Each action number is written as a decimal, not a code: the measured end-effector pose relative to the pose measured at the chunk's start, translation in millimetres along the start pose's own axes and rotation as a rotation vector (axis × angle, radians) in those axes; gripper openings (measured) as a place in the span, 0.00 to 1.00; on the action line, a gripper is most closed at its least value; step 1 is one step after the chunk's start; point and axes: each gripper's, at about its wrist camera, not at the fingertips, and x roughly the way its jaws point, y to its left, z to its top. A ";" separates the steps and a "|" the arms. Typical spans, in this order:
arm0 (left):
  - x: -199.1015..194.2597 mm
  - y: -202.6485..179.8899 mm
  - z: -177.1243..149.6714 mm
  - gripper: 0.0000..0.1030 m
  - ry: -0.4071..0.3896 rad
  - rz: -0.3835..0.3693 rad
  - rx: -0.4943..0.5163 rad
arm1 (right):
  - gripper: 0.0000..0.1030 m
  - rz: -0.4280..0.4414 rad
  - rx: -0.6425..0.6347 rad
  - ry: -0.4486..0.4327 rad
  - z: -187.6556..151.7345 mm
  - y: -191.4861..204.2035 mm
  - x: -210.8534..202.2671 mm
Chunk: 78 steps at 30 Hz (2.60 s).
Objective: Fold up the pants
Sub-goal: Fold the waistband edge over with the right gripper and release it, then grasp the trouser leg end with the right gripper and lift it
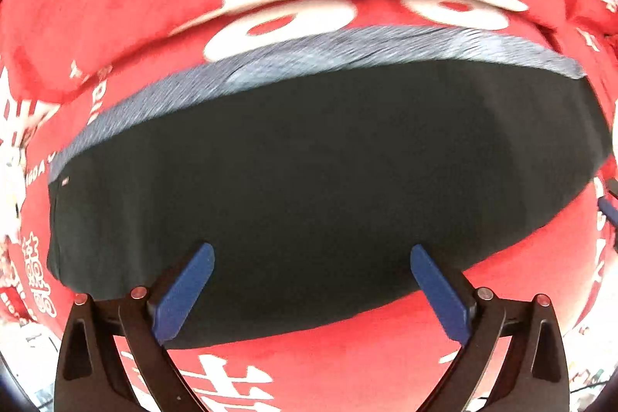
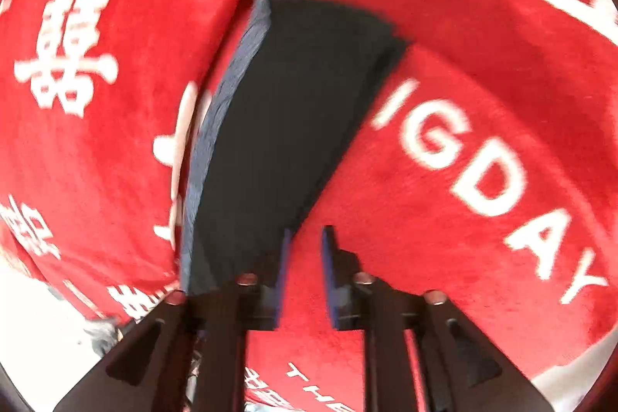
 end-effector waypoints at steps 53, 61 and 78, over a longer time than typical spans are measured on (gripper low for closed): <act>-11.9 -31.3 92.2 0.64 -0.205 -0.264 -0.142 | 0.13 0.007 -0.910 -0.098 -66.3 206.7 4.2; -13.7 103.1 55.9 0.68 -0.179 -0.216 -0.221 | 0.15 -0.162 -1.062 -0.052 -136.3 227.5 78.8; -28.9 154.2 16.3 0.68 -0.105 -0.450 -0.138 | 0.51 -0.445 -1.371 0.027 -260.4 214.4 148.3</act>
